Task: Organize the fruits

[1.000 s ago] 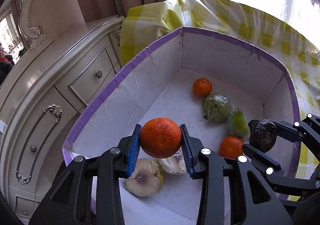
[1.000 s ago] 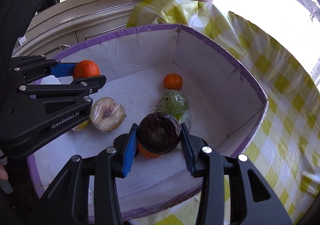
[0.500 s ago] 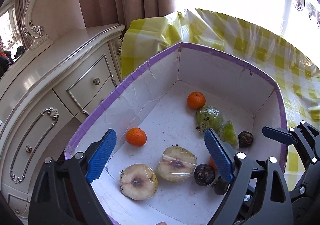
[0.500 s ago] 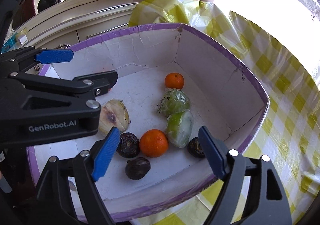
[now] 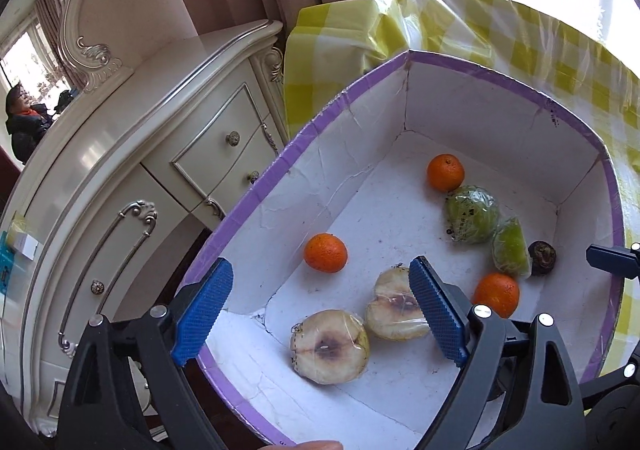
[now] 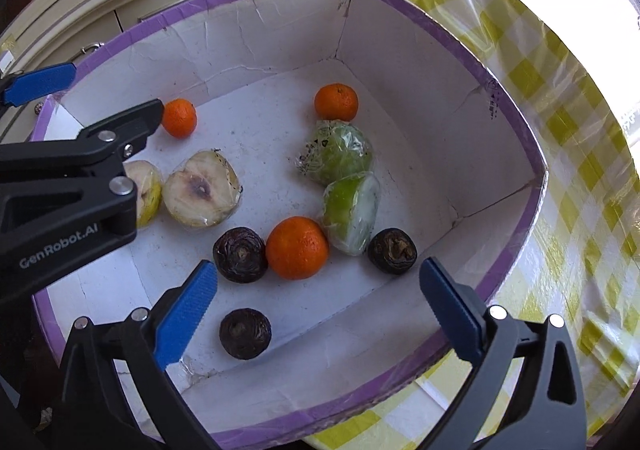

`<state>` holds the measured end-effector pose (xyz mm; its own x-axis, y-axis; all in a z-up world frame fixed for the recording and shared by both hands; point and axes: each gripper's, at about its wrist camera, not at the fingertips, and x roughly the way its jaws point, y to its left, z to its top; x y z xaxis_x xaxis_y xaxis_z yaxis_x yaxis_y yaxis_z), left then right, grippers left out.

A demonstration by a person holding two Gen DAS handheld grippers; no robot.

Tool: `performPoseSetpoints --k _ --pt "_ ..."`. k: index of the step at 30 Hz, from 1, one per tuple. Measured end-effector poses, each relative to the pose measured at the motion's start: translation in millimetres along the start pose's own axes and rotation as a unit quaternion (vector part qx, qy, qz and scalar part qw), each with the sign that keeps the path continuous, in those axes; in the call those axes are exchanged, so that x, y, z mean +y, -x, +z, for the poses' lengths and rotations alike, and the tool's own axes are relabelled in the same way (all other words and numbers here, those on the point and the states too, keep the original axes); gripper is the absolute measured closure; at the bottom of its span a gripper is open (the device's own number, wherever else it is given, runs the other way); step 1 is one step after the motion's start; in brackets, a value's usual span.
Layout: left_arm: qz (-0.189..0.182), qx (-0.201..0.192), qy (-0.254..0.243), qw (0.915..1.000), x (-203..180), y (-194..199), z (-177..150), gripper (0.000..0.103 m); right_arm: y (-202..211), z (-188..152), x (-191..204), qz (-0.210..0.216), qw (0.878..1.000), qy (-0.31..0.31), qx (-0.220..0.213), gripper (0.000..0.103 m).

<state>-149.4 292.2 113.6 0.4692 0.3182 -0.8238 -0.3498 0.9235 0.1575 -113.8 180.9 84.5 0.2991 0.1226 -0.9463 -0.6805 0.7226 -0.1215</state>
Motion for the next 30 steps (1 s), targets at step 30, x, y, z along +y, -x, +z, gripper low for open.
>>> performPoseSetpoints --k 30 --pt "-0.061 0.064 0.022 0.9959 6.7 -19.8 -6.8 0.016 11.6 1.5 -5.0 0.066 0.997 -0.036 -0.017 0.002"
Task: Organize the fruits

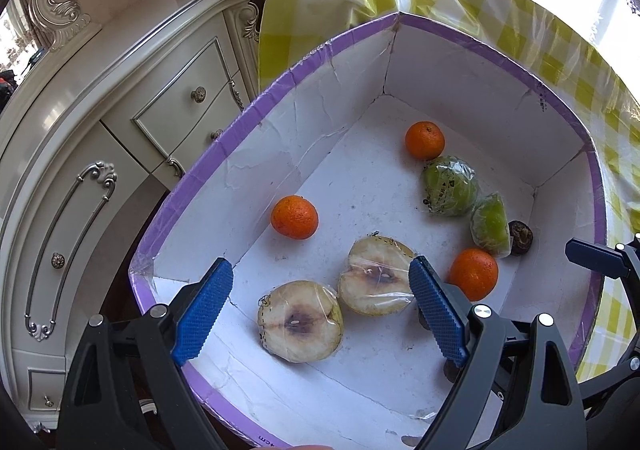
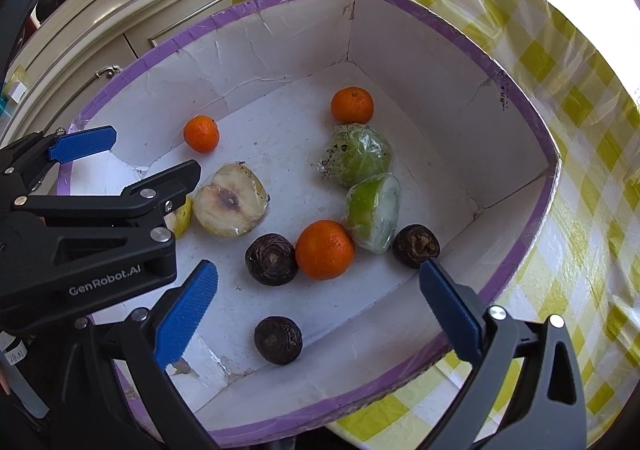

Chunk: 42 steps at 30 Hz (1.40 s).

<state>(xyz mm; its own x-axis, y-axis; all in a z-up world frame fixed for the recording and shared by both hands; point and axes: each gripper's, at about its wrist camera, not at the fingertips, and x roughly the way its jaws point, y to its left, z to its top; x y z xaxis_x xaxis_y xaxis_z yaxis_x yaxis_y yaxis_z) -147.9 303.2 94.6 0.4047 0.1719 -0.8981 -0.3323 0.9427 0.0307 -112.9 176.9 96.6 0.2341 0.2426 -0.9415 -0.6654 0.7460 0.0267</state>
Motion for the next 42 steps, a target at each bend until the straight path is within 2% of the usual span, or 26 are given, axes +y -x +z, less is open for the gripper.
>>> performPoseSetpoints --k 42 --pt "-0.008 0.013 0.004 0.9999 2.4 -7.2 -0.2 0.016 -2.5 -1.4 8.8 -0.003 1.0 0.013 0.003 0.002"
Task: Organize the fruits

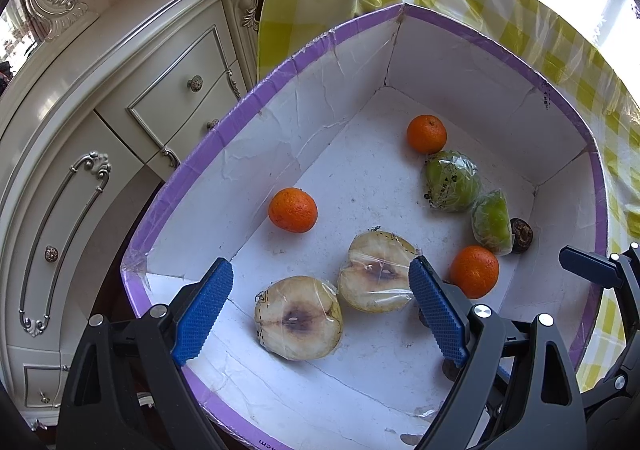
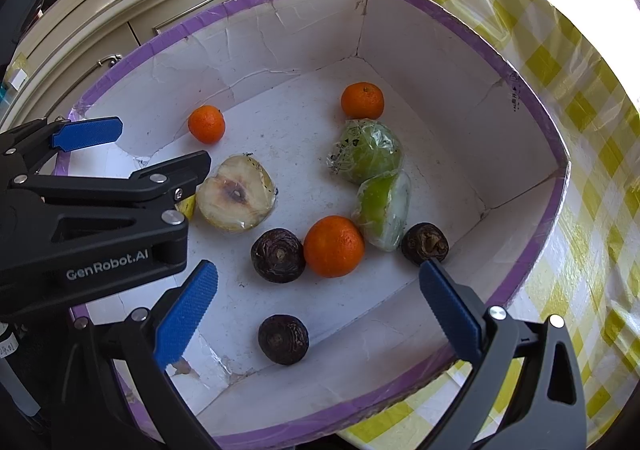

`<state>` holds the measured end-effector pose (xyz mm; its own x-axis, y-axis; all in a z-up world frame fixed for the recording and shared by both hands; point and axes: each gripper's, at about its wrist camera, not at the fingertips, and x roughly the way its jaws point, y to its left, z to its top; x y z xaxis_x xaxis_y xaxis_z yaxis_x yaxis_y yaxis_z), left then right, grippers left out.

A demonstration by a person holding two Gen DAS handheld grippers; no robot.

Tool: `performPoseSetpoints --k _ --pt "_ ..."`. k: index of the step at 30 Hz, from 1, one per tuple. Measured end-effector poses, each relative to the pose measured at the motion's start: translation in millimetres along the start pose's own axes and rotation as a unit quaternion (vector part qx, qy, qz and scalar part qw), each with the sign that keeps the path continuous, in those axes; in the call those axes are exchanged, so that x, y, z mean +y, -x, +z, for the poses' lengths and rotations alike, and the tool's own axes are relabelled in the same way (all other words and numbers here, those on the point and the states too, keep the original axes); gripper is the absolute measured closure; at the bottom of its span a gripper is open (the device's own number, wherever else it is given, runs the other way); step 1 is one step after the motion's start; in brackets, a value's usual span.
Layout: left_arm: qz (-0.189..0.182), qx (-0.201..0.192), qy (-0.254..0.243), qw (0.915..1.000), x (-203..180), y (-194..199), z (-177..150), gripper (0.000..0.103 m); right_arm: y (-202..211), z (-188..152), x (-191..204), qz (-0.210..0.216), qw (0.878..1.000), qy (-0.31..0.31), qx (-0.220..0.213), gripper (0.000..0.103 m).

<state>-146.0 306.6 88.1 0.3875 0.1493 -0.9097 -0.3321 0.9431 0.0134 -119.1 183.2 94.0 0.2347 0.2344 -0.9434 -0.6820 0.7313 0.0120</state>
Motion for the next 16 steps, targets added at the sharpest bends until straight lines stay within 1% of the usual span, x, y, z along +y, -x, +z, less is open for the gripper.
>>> performPoseSetpoints --k 8,12,16 --pt "0.018 -0.003 0.005 0.9998 1.1 3.9 -0.8 0.016 0.5 -0.1 0.2 0.001 1.0 -0.001 -0.003 0.002" --pt "0.056 -0.017 0.0 0.9983 -0.5 10.8 0.5 0.016 1.0 0.2 -0.5 0.005 1.0 -0.003 -0.006 0.002" --pt "0.061 -0.01 0.0 0.9981 0.2 11.4 2.8 0.016 2.4 -0.6 -1.7 0.009 1.0 -0.004 -0.011 0.002"
